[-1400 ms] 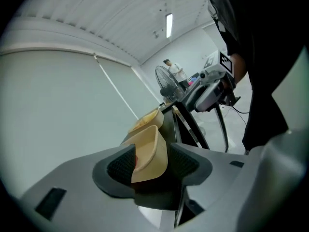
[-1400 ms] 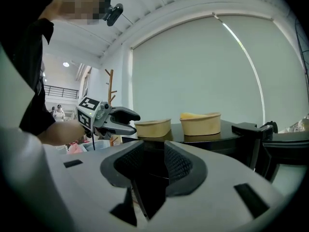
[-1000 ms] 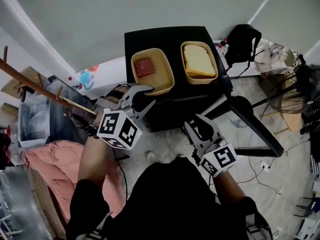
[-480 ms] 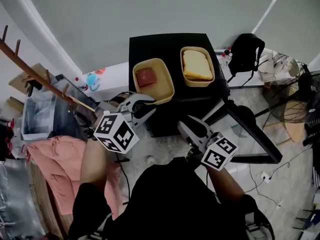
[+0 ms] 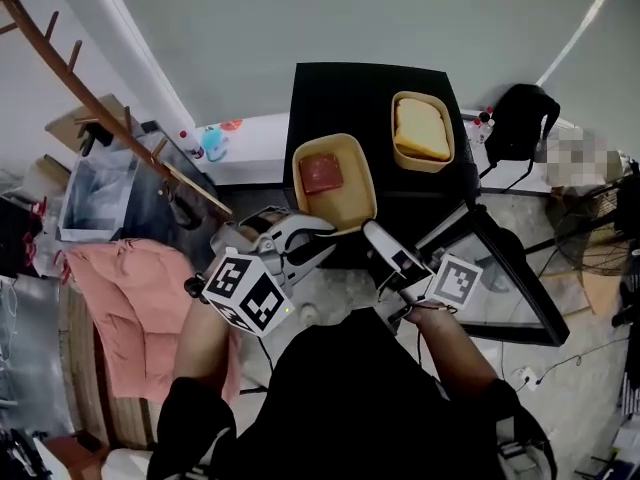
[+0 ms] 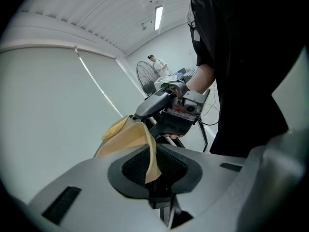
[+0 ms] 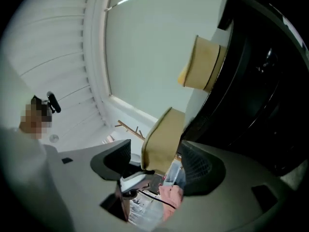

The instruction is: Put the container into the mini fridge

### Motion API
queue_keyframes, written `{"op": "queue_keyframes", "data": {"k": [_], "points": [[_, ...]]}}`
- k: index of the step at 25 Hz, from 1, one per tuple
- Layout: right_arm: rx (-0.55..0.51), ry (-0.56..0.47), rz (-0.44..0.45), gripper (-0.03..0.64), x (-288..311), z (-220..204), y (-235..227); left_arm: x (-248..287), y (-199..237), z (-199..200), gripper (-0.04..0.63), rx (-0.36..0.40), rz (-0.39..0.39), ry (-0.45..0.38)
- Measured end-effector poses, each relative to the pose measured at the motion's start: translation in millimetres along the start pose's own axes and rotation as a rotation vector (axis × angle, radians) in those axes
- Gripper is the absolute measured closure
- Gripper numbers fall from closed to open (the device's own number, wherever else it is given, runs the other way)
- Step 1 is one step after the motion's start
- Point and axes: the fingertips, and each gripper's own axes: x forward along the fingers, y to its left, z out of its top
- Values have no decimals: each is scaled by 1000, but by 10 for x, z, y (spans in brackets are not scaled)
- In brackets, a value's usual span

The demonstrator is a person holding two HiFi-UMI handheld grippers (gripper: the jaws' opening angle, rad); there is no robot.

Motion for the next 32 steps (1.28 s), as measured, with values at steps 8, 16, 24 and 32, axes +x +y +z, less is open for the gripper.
{"op": "queue_keyframes", "data": {"k": [8,16,24,32], "points": [[155,38,58,308,47,-166,-21,-23,-355,181,543,-18,13,9],[218,88,118,383,-153,-366,29,-7,-640,279,543,-126,101,38],[295,133,120,388,-428,-645,-181,99,-974,269,523,-295,254,52],[310,140,87,388,-593,-713,-428,271,-1105,200,508,-463,314,24]]}}
